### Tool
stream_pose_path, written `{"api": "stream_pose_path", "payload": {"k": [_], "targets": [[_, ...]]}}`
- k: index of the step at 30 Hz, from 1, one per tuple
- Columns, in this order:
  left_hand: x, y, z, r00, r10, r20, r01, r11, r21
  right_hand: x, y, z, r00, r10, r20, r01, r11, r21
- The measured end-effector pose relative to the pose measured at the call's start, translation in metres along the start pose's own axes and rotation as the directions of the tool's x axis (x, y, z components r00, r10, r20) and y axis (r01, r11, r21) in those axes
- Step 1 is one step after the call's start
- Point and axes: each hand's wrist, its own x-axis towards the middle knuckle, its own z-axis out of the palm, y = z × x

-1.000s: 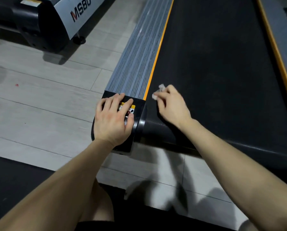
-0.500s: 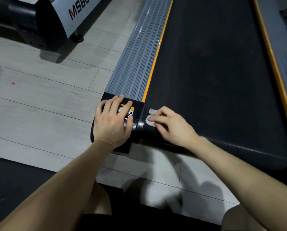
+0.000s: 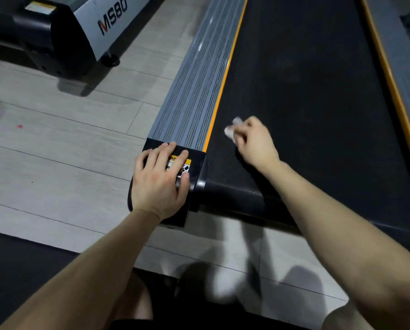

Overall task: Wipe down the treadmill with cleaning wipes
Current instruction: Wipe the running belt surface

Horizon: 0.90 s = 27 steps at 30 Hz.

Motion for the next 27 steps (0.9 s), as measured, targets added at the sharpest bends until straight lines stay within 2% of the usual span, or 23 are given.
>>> {"api": "stream_pose_path", "payload": {"k": [2,3,6,8,9,10,11,12,13,15,16,17,18,19,20,21,22,23,24,26,27], "targets": [[0.0,0.0,0.0,1.0,0.001,0.0,-0.001,1.0,0.012,0.016,-0.02,0.011,0.982,0.183,-0.044,-0.18,0.982,0.06],[-0.001,0.0,0.001,1.0,0.001,-0.004,-0.001,1.0,0.013,0.008,-0.033,0.016,0.987,0.162,-0.009,-0.161,0.984,0.074],[0.0,0.0,0.001,1.0,-0.002,0.011,0.002,1.0,0.012,-0.045,-0.041,0.011,0.979,-0.145,0.146,0.127,0.984,0.127],[-0.001,0.0,0.0,1.0,-0.008,0.026,0.008,1.0,0.018,-0.049,-0.012,-0.008,0.97,-0.177,0.169,0.162,0.982,0.099],[-0.001,0.001,0.0,1.0,-0.008,0.029,0.008,1.0,0.018,-0.038,0.006,-0.016,0.992,-0.076,0.101,0.074,0.997,0.023],[0.0,0.001,-0.001,1.0,-0.006,0.031,0.006,1.0,0.015,-0.025,0.024,-0.019,0.995,0.103,-0.008,-0.103,0.994,-0.025],[0.0,0.0,-0.001,1.0,-0.005,0.031,0.004,1.0,0.012,-0.015,0.028,-0.02,0.941,0.324,-0.101,-0.323,0.946,0.022],[0.0,0.0,-0.001,1.0,-0.007,0.027,0.006,1.0,0.012,-0.01,0.02,-0.012,0.88,0.447,-0.162,-0.44,0.895,0.077],[0.0,-0.001,-0.001,1.0,-0.007,0.022,0.007,1.0,0.014,-0.01,-0.001,-0.001,0.881,0.448,-0.152,-0.435,0.893,0.114],[0.0,-0.002,-0.001,1.0,-0.009,0.018,0.008,1.0,0.022,-0.028,-0.041,0.02,0.99,0.138,0.025,-0.14,0.986,0.095],[0.0,-0.002,0.0,1.0,-0.01,0.021,0.01,1.0,0.023,-0.042,-0.047,0.023,0.993,-0.05,0.107,0.038,0.994,0.105],[-0.001,-0.002,-0.001,1.0,-0.011,0.024,0.01,1.0,0.022,-0.051,-0.035,0.017,0.979,-0.149,0.139,0.134,0.985,0.11],[-0.001,-0.001,-0.001,1.0,-0.012,0.024,0.012,1.0,0.021,-0.054,-0.014,0.004,0.983,-0.137,0.12,0.126,0.987,0.094],[-0.002,0.0,-0.001,1.0,-0.015,0.027,0.015,1.0,0.02,-0.054,0.015,-0.011,0.999,-0.022,0.05,0.021,0.999,0.031],[-0.001,0.0,-0.001,0.999,-0.019,0.03,0.018,1.0,0.018,-0.054,0.042,-0.031,0.985,0.162,-0.054,-0.165,0.984,-0.067],[-0.001,0.0,-0.001,0.999,-0.021,0.03,0.02,1.0,0.016,-0.057,0.066,-0.047,0.916,0.369,-0.156,-0.39,0.911,-0.136],[-0.001,0.0,0.0,0.999,-0.022,0.03,0.021,1.0,0.013,-0.063,0.079,-0.057,0.804,0.541,-0.247,-0.58,0.806,-0.119],[0.0,-0.001,0.001,0.999,-0.024,0.028,0.024,1.0,0.008,-0.069,0.074,-0.056,0.718,0.63,-0.295,-0.675,0.733,-0.079],[0.0,-0.002,0.001,0.999,-0.028,0.024,0.028,1.0,-0.001,-0.074,0.056,-0.047,0.725,0.62,-0.301,-0.666,0.742,-0.075],[-0.001,-0.003,0.002,1.0,-0.028,0.012,0.028,1.0,-0.01,-0.088,-0.001,-0.015,0.879,0.449,-0.16,-0.456,0.89,-0.006],[-0.002,-0.004,0.001,1.0,-0.025,0.01,0.025,1.0,-0.009,-0.1,-0.028,-0.002,0.961,0.276,-0.031,-0.275,0.961,0.037]]}}
